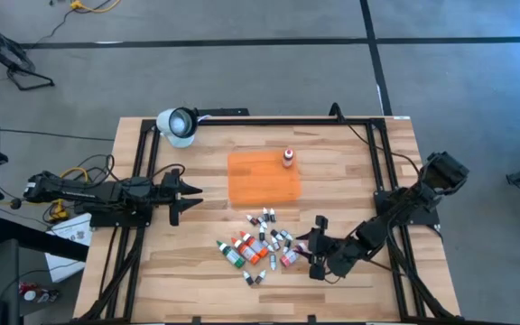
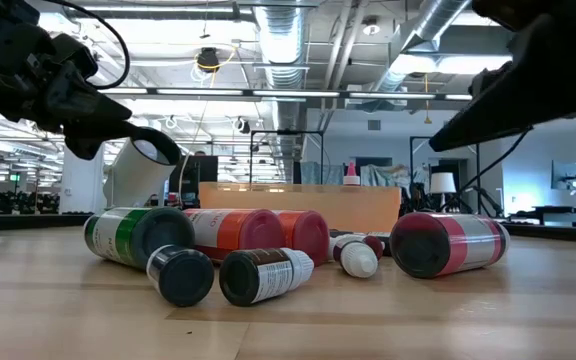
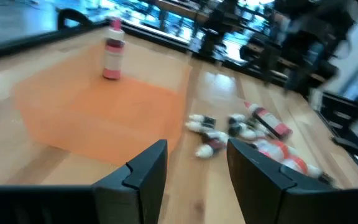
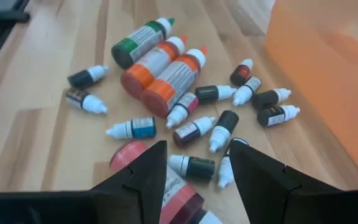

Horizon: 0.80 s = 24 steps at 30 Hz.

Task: Pick & Place food coloring
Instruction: Put the big green food coloring bottle into the orange bin

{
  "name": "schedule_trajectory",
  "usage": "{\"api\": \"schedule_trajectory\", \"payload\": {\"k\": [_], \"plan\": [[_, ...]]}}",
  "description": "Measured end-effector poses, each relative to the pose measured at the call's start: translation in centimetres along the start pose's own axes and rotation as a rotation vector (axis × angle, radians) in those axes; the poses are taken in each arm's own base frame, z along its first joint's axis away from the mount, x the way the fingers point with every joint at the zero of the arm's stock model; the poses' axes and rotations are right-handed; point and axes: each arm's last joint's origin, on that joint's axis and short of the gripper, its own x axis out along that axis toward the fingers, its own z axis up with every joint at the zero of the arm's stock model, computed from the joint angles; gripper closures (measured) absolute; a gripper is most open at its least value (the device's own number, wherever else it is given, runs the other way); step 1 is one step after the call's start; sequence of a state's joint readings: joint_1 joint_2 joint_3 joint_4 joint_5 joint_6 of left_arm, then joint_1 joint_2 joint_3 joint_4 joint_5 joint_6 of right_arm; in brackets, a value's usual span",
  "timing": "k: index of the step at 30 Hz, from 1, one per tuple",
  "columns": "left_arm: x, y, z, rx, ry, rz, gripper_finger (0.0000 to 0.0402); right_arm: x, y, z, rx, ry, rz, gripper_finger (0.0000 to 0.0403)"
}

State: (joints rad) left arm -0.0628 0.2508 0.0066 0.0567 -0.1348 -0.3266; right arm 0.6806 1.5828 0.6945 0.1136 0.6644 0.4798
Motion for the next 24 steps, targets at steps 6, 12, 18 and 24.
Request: {"api": "schedule_trajectory", "payload": {"k": [6, 12, 18, 24], "plan": [[-0.3, -1.5, 0.1, 0.049, 0.053, -0.377, 0.0242, 0.0, -0.1, 1.2, 0.006, -0.042, 0.085, 0.0253], [-0.7, -3.3, 0.1, 0.188, -0.003, -0.486, 0.0242, 0.3, -0.2, 2.8, -0.021, -0.151, 0.131, 0.0267], [-0.6, -4.7, -0.1, 0.228, -0.026, -0.541, 0.0242, 0.8, -0.9, 3.2, -0.007, -0.152, 0.139, 0.0277], [0.2, -6.0, -1.0, 0.252, 0.039, -0.547, 0.0242, 0.9, -1.0, 3.7, -0.022, -0.194, 0.139, 0.028]]}}
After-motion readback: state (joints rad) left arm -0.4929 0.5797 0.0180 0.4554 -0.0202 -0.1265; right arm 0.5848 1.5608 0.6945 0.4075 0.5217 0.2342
